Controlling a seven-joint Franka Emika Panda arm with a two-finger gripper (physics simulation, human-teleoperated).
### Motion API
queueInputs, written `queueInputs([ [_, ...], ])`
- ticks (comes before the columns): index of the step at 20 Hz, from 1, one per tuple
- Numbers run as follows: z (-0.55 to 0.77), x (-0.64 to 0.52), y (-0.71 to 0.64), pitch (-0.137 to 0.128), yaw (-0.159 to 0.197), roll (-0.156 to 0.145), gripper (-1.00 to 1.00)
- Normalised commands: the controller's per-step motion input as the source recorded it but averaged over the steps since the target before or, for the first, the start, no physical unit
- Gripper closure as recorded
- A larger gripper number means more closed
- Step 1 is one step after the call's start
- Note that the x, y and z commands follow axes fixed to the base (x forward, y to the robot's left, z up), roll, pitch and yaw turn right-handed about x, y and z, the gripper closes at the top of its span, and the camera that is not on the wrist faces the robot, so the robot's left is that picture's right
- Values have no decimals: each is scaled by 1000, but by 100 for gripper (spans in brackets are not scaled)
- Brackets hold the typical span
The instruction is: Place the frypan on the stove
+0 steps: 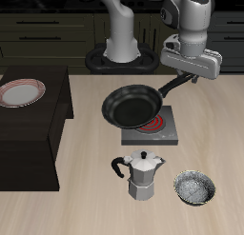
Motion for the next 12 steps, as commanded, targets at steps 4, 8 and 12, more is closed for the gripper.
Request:
queueInputs([
  [4,-62,-147,208,1,20,22,100],
  [8,-165,-163,329,15,20,40,100],
  [12,-165,-91,228,6,46,32,100],
])
